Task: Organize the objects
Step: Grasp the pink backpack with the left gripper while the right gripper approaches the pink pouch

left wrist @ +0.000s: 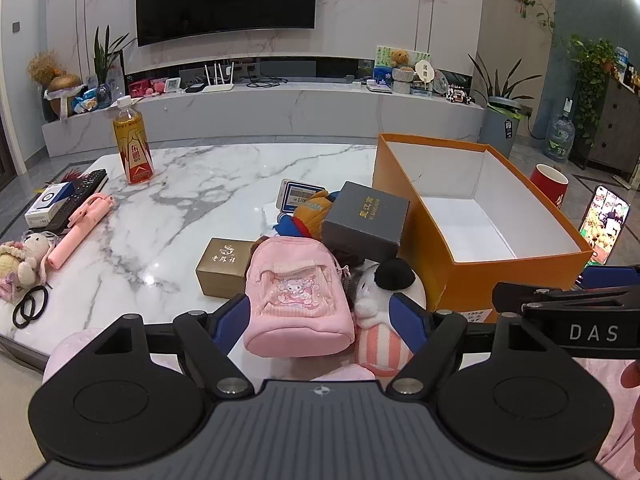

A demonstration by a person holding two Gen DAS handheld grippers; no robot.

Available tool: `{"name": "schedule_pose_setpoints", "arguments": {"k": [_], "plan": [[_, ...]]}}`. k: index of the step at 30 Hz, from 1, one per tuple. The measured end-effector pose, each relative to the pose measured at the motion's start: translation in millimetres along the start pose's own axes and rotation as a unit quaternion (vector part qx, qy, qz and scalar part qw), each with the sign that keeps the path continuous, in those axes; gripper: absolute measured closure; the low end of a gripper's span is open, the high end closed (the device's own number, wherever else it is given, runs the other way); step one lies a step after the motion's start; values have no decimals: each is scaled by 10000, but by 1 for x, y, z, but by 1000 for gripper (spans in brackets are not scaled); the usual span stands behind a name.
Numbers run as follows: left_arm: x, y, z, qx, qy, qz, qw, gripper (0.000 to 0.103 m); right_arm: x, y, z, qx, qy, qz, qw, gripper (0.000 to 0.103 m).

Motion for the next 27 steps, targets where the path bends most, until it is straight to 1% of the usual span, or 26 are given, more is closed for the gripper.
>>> {"name": "schedule_pose_setpoints", "arguments": {"k": [6,8,10,13,15,18,20,25,27], "plan": [[2,8,0,-149,79,-100,9998,17,2,3,3,67,4,150,9999,1],[4,11,0,-210,114,-180,9996,22,3,5,2,85,8,223,9997,1],[6,14,-2,-316,180,-279,9989,23,4,8,2,48,37,299,9995,2],[11,19,-4,-426,295,-341,9981,26,7,17,2,-89,39,437,9990,9],[14,23,-5,-452,349,-372,9977,29,11,23,2,-183,87,485,9986,19],[20,29,-7,-532,426,-397,9969,31,20,33,-1,-229,254,626,9975,30],[26,34,-9,-580,464,-371,9965,31,27,38,-4,-158,383,729,9965,32],[39,43,-10,-605,559,-416,9957,31,43,48,-10,-47,681,913,9935,41],[45,46,-10,-638,608,-429,9952,31,46,52,-10,-33,736,1013,9921,46]]}}
Point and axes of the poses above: each gripper's, at about its wrist camera, not at the fingertips, and x roughly the way its jaws point, y to its left, z to its top, the point moved 9 cm from there along x, roughly the way its jaws point, and after that the axes turned 5 degrees about x, right-handed, at the moved point
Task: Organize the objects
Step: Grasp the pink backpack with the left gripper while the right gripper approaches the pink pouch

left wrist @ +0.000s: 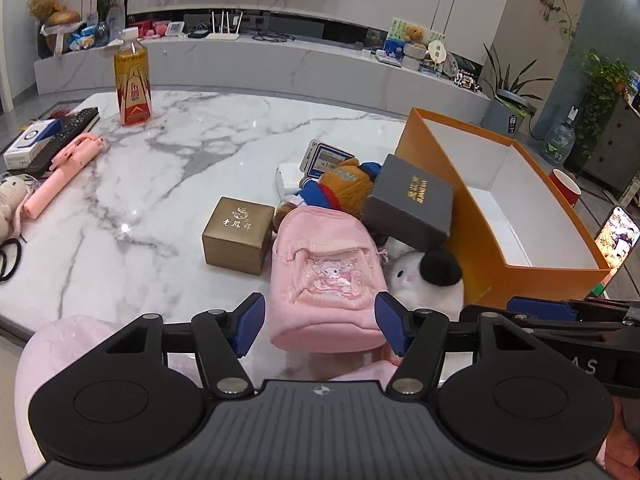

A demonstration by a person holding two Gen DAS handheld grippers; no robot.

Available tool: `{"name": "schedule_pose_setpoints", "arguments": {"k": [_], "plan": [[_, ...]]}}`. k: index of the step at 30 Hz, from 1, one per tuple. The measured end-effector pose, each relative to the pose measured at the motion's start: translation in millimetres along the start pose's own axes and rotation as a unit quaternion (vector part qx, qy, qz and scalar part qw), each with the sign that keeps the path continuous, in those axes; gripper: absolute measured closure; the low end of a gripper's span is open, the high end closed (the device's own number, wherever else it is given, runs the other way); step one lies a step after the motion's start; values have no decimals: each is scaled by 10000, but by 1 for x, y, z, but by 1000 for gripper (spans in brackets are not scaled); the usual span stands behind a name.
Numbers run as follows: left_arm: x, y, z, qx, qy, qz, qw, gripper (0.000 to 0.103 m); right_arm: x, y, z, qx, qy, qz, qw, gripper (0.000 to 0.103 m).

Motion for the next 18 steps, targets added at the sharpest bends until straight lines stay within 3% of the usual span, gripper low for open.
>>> {"name": "schedule_pose_setpoints", "arguments": {"k": [7,15,18], "plan": [[22,14,10,-165,156,-131,9997,31,19,16,5,-130,213,244,9994,54],[60,26,10,-477,575,-386,9965,28,45,11,-3,161,563,6,9983,54],[67,27,8,-672,638,-548,9942,23,47,11,-5,150,586,-46,9982,53]]}}
Point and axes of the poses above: each gripper's, at about its wrist camera, not at the fingertips, and x roughly the way its jaws point, y to its left, z to its top, the point moved 9 cm from there along x, roughly the way its jaws point, and after that the axes turned 5 degrees about x, right-handed, at the moved point
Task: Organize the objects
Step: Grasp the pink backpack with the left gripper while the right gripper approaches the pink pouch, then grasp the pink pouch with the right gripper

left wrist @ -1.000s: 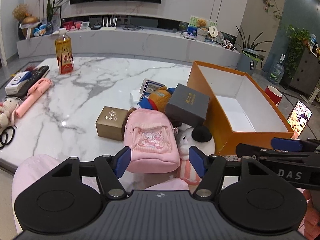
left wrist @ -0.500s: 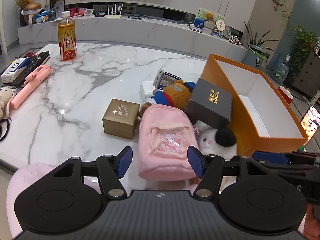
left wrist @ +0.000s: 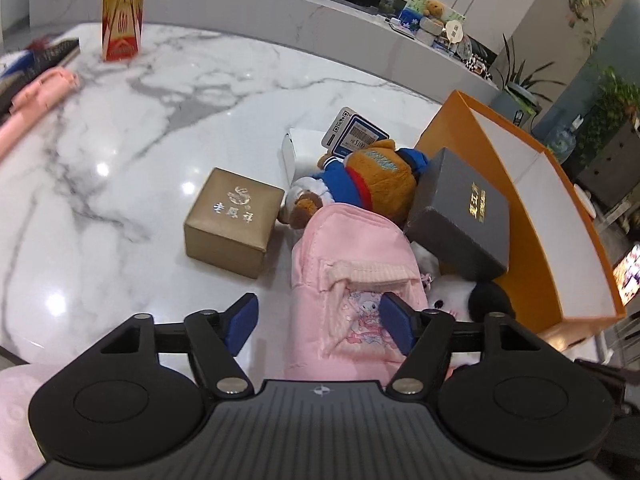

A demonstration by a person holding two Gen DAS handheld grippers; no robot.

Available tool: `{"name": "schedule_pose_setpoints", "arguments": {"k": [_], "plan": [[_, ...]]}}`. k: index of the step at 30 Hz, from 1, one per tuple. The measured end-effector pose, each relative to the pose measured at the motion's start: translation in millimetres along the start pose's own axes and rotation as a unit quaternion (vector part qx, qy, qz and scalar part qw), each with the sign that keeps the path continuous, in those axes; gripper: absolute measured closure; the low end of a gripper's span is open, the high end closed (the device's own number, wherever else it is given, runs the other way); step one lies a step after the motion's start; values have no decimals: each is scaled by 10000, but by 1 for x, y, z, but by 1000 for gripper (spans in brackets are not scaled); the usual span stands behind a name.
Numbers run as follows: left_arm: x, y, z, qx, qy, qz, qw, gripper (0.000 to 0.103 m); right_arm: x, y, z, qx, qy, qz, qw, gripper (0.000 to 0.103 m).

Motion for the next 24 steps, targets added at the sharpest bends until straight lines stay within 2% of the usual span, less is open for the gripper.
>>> {"name": "schedule_pose_setpoints", "arguments": {"k": [3,5,9,11,12,13,18,22,24], "plan": [[5,-5,-1,89,78,-160,9998,28,-2,1,1,-50,-3,-20,10000,53],[8,-9,-3,136,127,-308,9994,45,-5,3,2,-112,-45,-26,9999,53],[4,-16,-2,269,-5,-398,9988,63,-6,9,5,-304,-151,-40,9994,53],[-2,-15,1,209,-120,-446,9987,74,-4,11,6,-357,-167,-60,9992,52],[-7,-15,3,183,-203,-476,9985,77,-5,11,6,-393,-162,-39,9991,52],[-14,-14,6,197,-310,-437,9984,79,-5,12,6,-401,-172,-20,9990,52],[-54,2,16,498,-868,239,9947,80,-14,27,11,-424,-375,326,9979,52],[-65,23,14,577,-884,756,9915,80,-5,52,13,-674,-351,506,9958,53],[-68,32,12,526,-887,917,9904,80,9,63,12,-765,-221,500,9956,46]]}}
Point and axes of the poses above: each gripper's, at about its wrist camera, not at the fingertips, and x roughly the way its jaws point, y to its left, z to its top, the point moved 9 cm from there along x, roughly the way its jaws point, and after that the axes turned 5 degrees about x, right-handed, at the moved point
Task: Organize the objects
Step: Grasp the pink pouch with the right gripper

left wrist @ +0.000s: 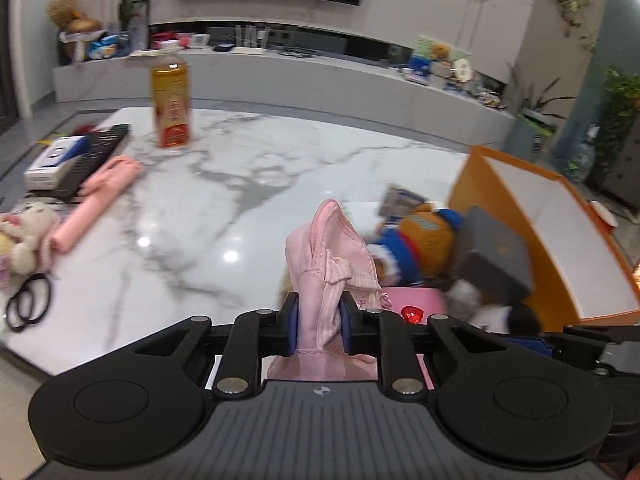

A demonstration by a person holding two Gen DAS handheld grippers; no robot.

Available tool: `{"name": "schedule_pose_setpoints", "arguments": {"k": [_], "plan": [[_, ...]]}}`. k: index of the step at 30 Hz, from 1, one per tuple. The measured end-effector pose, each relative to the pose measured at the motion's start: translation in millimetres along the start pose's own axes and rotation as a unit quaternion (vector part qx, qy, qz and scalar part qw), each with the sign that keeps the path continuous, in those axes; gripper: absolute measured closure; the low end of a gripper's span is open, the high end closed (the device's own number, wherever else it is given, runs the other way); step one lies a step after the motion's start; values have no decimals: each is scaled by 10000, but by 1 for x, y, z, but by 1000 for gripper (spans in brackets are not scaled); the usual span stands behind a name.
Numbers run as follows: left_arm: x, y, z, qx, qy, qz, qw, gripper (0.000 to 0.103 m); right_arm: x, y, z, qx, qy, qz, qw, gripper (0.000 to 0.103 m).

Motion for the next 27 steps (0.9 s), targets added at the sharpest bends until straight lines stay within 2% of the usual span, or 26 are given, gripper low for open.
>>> {"name": "schedule_pose_setpoints", "arguments": {"k": [2,5,11,18,20,22,25,27], "plan": [[1,9,0,-48,9,116,9999,80,15,10,-1,-96,131,-5,9999,39],[6,22,-3,-92,76,238,9996,80,35,21,-4,-291,282,-151,9991,37],[16,33,-13,-186,234,188,9994,80,63,33,-6,-735,394,-595,9947,19],[20,39,-16,-221,236,106,9994,79,86,36,-5,-1569,271,-1438,9767,18],[19,40,-15,-249,225,75,9994,79,90,37,-7,-1802,276,-1625,9697,20],[18,40,-15,-263,200,63,9994,79,88,34,-8,-1914,223,-1763,9653,27],[17,38,-16,-251,183,67,9995,79,80,33,-8,-1861,175,-1671,9680,34],[14,35,-16,-250,168,36,9995,79,71,35,-6,-1801,108,-1538,9715,49]]}}
Point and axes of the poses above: each gripper's, at about its wrist camera, not at the fingertips, and x roughly the way its jaws point, y to its left, z to its top, the point moved 9 cm from there along x, roughly the way its jaws point, and after that the axes turned 5 degrees about x, right-handed, at the moved point
